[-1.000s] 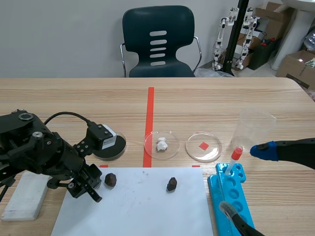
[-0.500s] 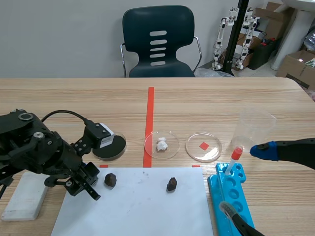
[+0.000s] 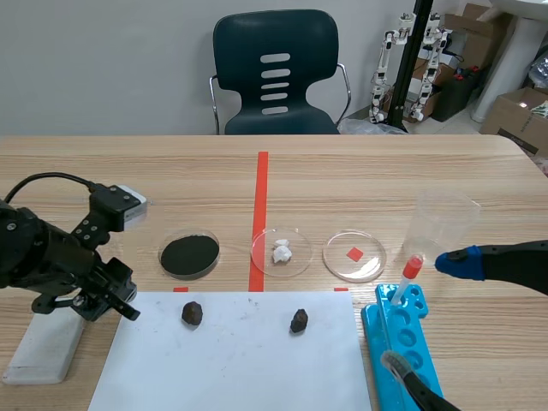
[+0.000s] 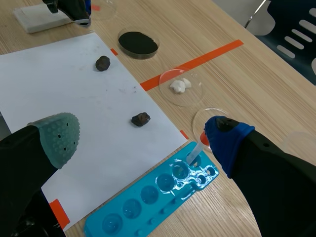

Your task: Pick up the left mineral with the left hand

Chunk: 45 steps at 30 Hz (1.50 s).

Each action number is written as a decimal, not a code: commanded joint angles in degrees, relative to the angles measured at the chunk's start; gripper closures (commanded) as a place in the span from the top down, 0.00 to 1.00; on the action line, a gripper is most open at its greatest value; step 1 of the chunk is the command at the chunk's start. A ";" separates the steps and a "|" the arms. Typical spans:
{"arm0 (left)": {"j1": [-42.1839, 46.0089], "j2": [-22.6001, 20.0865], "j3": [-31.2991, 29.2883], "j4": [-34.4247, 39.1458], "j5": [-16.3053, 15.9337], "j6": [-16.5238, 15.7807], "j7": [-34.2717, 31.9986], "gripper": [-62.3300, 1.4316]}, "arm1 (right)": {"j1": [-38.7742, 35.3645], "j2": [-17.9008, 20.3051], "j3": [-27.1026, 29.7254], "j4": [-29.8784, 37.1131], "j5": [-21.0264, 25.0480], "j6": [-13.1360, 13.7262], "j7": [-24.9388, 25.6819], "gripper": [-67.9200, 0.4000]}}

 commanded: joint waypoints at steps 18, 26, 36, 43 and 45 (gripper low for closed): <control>32.37 2.01 -27.69 27.87 -0.33 -0.15 -27.08 0.10 | 0.04 -0.02 0.04 0.31 0.61 -0.02 0.61 0.78; 41.66 8.11 -36.02 33.46 -0.11 -0.42 -34.49 0.10 | 0.04 -0.02 0.04 0.31 0.61 -0.02 0.61 0.78; 52.11 12.87 -42.29 36.11 1.86 -11.52 -45.94 0.10 | 0.04 -0.02 0.04 0.31 0.61 -0.02 0.61 0.78; 59.28 13.70 -43.34 38.14 8.98 -12.59 -53.57 0.10 | 0.04 -0.02 0.04 0.31 0.61 -0.02 0.61 0.78; 60.46 14.40 -43.34 38.40 10.67 -12.59 -56.19 0.10 | 0.04 -0.02 0.04 0.31 0.61 -0.02 0.61 0.78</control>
